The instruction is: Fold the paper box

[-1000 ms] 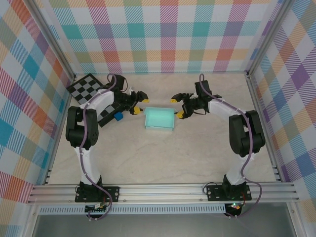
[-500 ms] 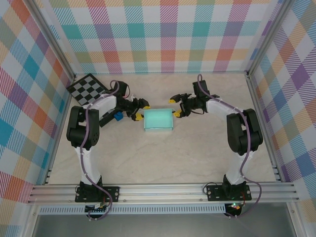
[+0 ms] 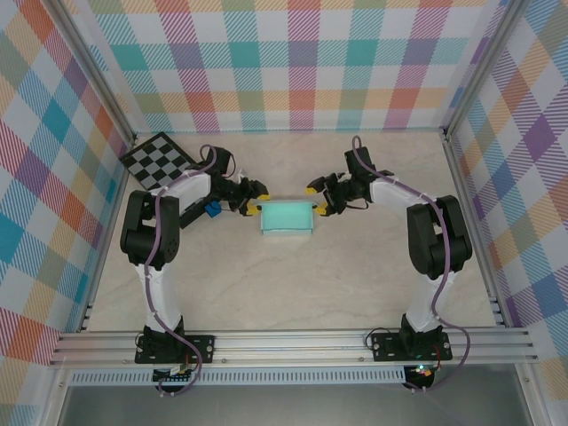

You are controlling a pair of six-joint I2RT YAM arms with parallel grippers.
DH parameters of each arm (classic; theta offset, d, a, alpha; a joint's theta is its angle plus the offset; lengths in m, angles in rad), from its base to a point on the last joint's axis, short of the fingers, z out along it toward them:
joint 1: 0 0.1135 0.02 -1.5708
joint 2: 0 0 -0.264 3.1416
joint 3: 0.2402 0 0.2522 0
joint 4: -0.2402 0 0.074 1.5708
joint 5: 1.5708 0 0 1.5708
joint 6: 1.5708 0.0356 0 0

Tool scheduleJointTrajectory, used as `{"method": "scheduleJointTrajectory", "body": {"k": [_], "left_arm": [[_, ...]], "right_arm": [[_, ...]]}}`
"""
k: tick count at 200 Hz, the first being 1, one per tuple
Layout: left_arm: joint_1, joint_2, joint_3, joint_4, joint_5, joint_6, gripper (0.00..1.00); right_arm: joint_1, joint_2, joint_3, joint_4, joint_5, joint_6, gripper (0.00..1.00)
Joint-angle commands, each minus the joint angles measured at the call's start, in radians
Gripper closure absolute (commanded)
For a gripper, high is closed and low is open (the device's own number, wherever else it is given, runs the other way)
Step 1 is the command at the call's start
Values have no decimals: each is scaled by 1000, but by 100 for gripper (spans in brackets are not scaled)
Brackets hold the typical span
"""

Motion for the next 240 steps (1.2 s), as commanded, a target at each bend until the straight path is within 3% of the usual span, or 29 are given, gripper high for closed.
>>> {"method": "scheduleJointTrajectory", "body": {"k": [1,110,163,183,240], "left_arm": [[-19,-42,-42,-37,-30,75,52],[-86,-95,-137,-48,-298,257,53],[-147,-86,-94,-129,-413,312,53],[-160,-86,-89,-141,-443,328,53],[-169,-55,-113,-130,-457,342,54]], "right_arm": [[11,21,23,-97,39,-106,48],[4,-16,82,-332,195,-430,46],[-16,-54,156,-490,260,-698,33],[-35,-49,139,-490,179,-767,24],[-54,-5,35,-266,-127,-685,20]]}}
